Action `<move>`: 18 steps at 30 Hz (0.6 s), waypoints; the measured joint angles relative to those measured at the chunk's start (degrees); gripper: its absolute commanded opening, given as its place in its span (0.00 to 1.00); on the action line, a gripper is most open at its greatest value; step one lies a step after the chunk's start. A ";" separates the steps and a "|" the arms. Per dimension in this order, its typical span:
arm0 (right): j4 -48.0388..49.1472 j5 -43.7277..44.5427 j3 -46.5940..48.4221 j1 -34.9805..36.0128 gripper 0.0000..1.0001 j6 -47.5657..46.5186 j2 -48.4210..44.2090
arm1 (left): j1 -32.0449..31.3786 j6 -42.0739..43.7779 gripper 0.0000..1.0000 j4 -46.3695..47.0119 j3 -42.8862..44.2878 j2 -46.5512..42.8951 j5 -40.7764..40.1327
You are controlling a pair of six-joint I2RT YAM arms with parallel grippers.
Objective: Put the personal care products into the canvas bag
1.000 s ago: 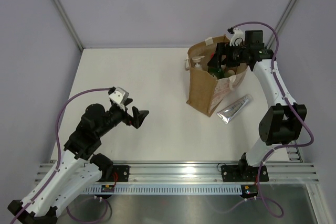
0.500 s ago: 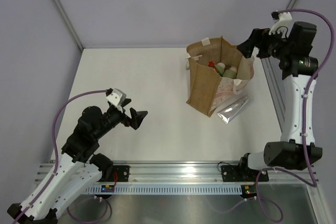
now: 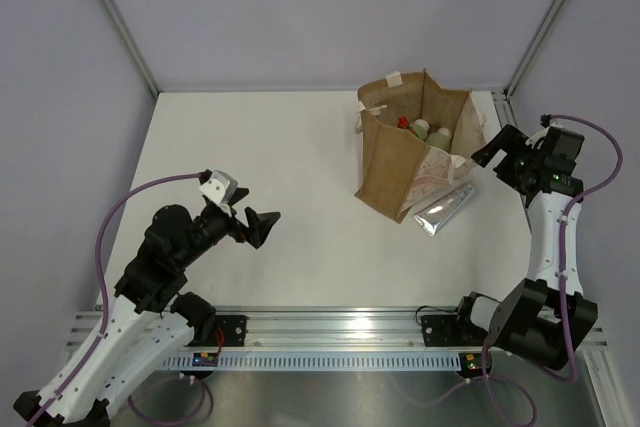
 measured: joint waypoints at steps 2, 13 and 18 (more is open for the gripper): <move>1.40 -0.63 -0.61 -1.49 0.97 1.86 1.97 | 0.00 -0.02 0.99 0.00 0.00 0.00 0.04; 9.62 -13.79 -4.94 -6.12 0.99 3.17 11.45 | 0.00 0.00 0.99 0.00 0.00 0.00 0.04; 12.07 -23.69 -6.95 -7.08 1.00 -0.85 2.64 | 0.00 0.00 0.99 0.00 0.00 0.00 0.17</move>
